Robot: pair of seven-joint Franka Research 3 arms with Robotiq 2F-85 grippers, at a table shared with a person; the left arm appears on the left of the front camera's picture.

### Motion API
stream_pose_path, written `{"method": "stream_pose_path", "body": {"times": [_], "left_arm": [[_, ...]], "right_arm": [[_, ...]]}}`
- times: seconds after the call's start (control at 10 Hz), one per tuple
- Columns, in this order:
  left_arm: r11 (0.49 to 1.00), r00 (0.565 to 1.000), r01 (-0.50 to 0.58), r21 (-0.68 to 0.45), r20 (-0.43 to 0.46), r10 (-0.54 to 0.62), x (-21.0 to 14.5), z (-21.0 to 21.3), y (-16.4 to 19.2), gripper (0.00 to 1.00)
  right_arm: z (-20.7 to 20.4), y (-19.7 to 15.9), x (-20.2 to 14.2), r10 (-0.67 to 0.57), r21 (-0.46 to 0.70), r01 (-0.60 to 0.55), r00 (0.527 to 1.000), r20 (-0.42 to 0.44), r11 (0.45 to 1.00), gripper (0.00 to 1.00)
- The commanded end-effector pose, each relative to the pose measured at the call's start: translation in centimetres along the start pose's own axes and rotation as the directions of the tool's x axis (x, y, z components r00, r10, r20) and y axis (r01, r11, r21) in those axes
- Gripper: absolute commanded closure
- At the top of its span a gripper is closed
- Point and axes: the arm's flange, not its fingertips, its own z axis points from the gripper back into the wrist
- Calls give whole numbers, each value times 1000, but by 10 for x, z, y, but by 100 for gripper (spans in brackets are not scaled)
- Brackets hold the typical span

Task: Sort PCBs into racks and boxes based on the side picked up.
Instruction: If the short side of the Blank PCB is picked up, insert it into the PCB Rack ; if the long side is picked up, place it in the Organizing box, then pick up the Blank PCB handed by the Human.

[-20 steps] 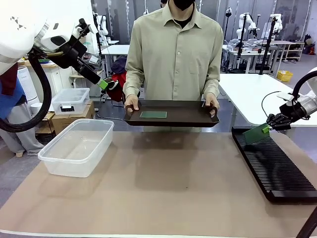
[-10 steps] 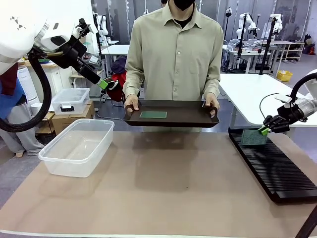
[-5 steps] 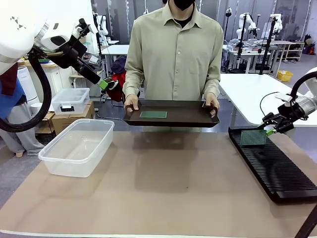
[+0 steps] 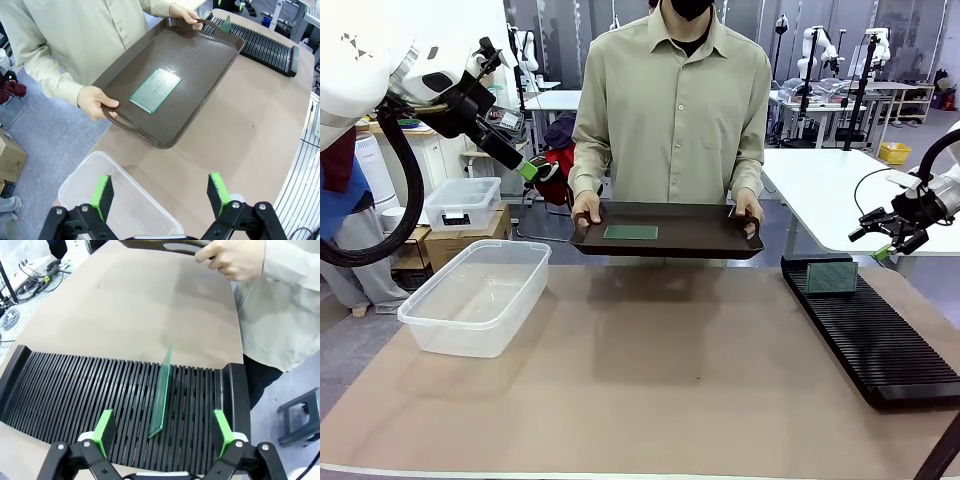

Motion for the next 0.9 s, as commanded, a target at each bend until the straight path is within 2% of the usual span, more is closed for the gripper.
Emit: {"method": "stream_pose_path", "body": {"times": [0.0, 0.3, 0.4, 0.8], "left_arm": [[1000, 1000, -6, -2, -1, 6, -2, -1, 0, 0], [1000, 1000, -6, -2, -1, 6, -2, -1, 0, 0], [1000, 1000, -6, -2, -1, 6, -2, -1, 0, 0], [1000, 1000, -6, -2, -1, 6, -2, -1, 0, 0]], "right_arm": [[1, 13, 4, 29, -11, -30, 998, -52, 999, 0], [6, 21, 20, 9, -62, -14, 997, -82, 998, 0], [14, 1, 11, 10, -34, -11, 999, -31, 999, 0], [14, 1, 11, 10, -34, -11, 999, -31, 999, 0]]}}
